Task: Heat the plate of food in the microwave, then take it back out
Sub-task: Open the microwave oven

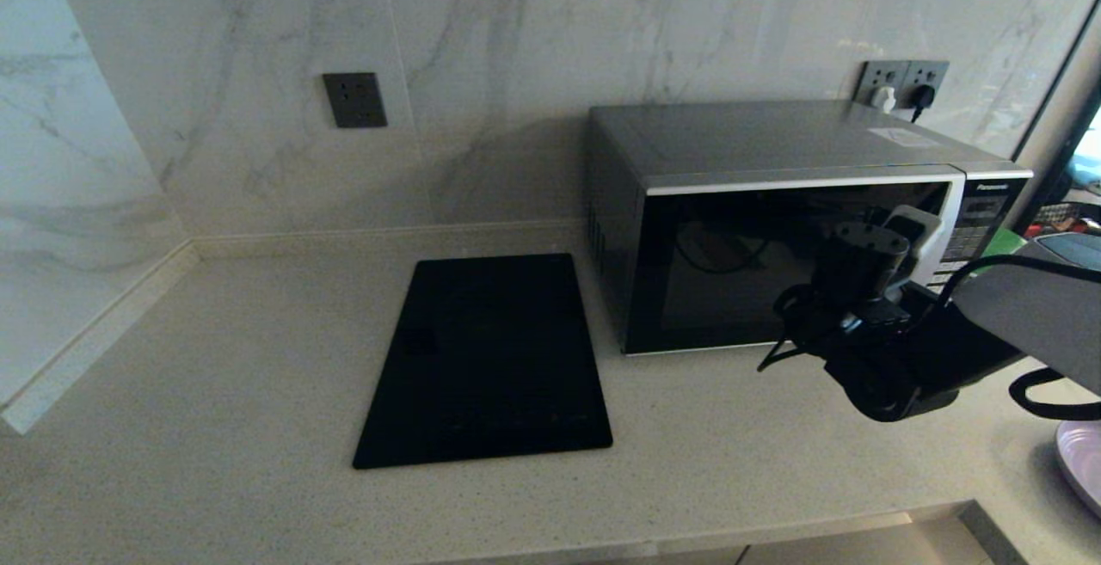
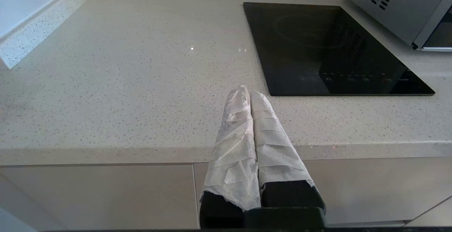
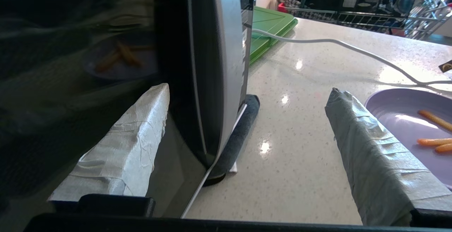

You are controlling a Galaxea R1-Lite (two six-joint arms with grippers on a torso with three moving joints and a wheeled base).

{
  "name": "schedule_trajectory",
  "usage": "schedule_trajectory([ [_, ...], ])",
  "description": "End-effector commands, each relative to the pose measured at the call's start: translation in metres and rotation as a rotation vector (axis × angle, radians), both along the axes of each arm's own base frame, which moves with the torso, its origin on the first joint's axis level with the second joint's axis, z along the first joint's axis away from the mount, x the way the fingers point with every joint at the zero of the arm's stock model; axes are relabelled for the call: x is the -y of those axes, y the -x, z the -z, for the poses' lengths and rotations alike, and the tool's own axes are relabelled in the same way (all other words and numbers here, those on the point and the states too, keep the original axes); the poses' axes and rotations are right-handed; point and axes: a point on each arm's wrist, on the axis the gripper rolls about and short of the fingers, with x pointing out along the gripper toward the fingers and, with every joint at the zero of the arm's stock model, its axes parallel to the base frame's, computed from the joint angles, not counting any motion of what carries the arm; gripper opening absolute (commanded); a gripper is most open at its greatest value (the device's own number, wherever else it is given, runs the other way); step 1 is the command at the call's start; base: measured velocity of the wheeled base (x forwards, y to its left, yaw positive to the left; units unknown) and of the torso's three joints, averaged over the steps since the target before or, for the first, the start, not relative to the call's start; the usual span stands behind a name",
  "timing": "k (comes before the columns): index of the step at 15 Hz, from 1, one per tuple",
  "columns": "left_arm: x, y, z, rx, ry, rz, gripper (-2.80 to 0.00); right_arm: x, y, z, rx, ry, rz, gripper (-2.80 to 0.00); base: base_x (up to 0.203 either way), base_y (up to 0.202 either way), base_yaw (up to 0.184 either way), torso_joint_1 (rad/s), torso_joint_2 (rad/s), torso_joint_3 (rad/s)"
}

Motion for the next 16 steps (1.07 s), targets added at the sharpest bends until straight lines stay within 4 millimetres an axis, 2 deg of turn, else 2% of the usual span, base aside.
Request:
schedule_trajectory([
  [1,0.000,0.000,0.000,-0.001,0.001,-0.001,-2.80,0.009,-0.002,0.001,0.004,0.000,0.016,0.00,0.000,0.000,0.000,0.000,0.00,0.000],
  [16,0.000,0.000,0.000,-0.001,0.001,-0.001,-2.80,0.043,-0.005,-0.003,0.021,0.004,0.042,0.00,0.000,0.000,0.000,0.000,0.00,0.000],
])
